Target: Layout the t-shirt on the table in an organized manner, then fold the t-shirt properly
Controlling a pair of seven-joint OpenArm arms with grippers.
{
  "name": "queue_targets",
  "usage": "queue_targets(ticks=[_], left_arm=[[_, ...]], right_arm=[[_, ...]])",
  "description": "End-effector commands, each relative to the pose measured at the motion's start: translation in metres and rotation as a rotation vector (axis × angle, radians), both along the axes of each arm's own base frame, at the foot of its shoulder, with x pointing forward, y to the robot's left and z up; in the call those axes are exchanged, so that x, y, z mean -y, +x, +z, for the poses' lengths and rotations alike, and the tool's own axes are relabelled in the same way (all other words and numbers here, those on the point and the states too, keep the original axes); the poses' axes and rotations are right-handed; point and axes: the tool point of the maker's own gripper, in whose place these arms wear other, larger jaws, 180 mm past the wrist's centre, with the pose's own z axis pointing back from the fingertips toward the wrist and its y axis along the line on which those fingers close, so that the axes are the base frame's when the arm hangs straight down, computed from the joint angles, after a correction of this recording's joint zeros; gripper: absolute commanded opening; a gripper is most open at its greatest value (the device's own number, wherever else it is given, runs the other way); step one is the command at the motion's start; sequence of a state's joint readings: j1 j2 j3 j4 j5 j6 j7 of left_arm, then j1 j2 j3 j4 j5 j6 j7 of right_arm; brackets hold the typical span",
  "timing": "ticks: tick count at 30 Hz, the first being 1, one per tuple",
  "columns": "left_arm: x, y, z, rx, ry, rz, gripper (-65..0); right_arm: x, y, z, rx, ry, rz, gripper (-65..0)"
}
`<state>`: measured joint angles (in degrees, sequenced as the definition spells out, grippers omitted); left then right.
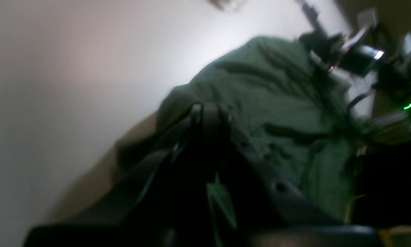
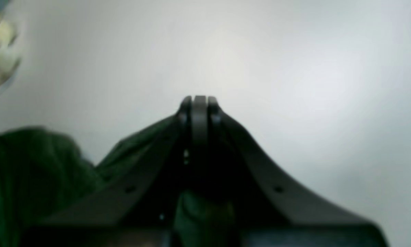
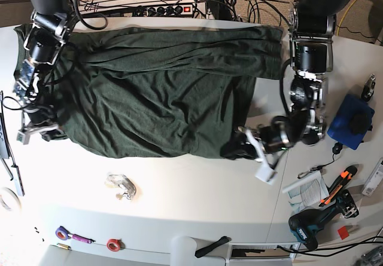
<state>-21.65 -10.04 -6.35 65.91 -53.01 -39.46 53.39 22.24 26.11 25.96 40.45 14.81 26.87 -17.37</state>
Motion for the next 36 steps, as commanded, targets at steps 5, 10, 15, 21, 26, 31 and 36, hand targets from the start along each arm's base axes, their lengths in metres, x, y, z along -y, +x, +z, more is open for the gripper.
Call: queue_targets(ticks=[5, 10, 15, 21, 26, 31, 36], left_arm=[[-0.022, 0.006, 0.027, 0.008, -0.1, 0.029, -65.0], [-0.035, -0.015, 0.023, -0.049, -0.19, 0.033, -65.0], [-0.043, -0.041, 0.015, -0.094, -0.23, 0.006, -65.0], [-0.054, -0.059, 0.014, -0.099, -0.222, -0.01, -65.0], [-0.049, -0.073, 0.019, -0.093, -0.222, -0.057, -65.0], [-0.043, -0.093, 0.023, -0.077, -0.196, -0.11, -65.0], [-0.043, -0.098, 0.017, -0.086, -0.162, -0.112, -65.0]], right_arm=[[0.029, -0.002, 0.044, 0.086, -0.007, 0.041, -65.0], [0.034, -0.011, 0.063, 0.116, 0.011, 0.119, -65.0], [0.044, -0.016, 0.078, 0.118, 0.03, 0.118, -65.0], [0.043, -0.017, 0.097, 0.177, 0.161, 0.104, -65.0], [0.05, -0.025, 0.111, 0.237, 0.279, 0.071, -65.0], [0.042, -0.034, 0.115, 0.254, 0.413, 0.096, -65.0], [0.04, -0.042, 0.105, 0.24, 0.437, 0.094, -65.0]])
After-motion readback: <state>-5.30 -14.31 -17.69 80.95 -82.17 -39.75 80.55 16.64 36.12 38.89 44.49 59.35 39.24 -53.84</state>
